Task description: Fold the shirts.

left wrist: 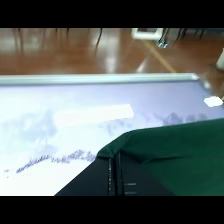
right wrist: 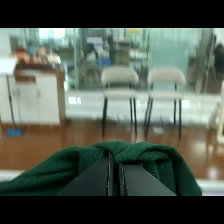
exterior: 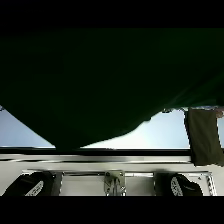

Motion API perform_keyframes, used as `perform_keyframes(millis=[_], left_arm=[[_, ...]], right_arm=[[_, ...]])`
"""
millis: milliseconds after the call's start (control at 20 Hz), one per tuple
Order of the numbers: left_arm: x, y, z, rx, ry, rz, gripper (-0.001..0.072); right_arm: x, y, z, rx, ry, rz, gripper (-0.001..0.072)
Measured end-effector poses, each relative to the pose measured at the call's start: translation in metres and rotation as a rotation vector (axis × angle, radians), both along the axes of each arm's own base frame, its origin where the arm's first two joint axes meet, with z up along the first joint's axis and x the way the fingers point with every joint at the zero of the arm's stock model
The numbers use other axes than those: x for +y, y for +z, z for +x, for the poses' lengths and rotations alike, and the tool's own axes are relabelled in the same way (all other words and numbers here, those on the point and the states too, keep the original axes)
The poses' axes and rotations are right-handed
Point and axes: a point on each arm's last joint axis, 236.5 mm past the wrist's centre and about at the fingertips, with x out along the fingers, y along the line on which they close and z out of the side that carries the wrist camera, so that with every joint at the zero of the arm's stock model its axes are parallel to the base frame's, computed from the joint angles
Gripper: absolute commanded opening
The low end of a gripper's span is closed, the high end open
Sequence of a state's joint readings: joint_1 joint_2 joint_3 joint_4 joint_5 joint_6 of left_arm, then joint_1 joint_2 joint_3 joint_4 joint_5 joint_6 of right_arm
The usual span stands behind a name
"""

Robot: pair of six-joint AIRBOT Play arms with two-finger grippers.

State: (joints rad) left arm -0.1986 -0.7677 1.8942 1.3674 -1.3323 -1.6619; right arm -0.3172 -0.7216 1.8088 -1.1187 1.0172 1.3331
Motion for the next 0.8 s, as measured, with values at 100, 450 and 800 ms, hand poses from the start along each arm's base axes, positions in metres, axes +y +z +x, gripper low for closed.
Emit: perform_keyframes(millis=[100,450,800], left_arm=[[0.005,-0.033,0.017,0.099,0.032,0.040,0.0038],[0.059,-0.188,0.110,0.514,0.288,0.193,0.0039],[0.108,-0.325,0.180,0.856,0.413,0.232,0.0040]], right_arm=[[-0.011,-0.038,0.025,0.155,-0.012,-0.006,0.0065],[-0.024,-0.202,0.177,0.654,0.111,0.129,0.0065],[0.038,-0.373,0.318,0.855,0.202,0.225,0.0066]])
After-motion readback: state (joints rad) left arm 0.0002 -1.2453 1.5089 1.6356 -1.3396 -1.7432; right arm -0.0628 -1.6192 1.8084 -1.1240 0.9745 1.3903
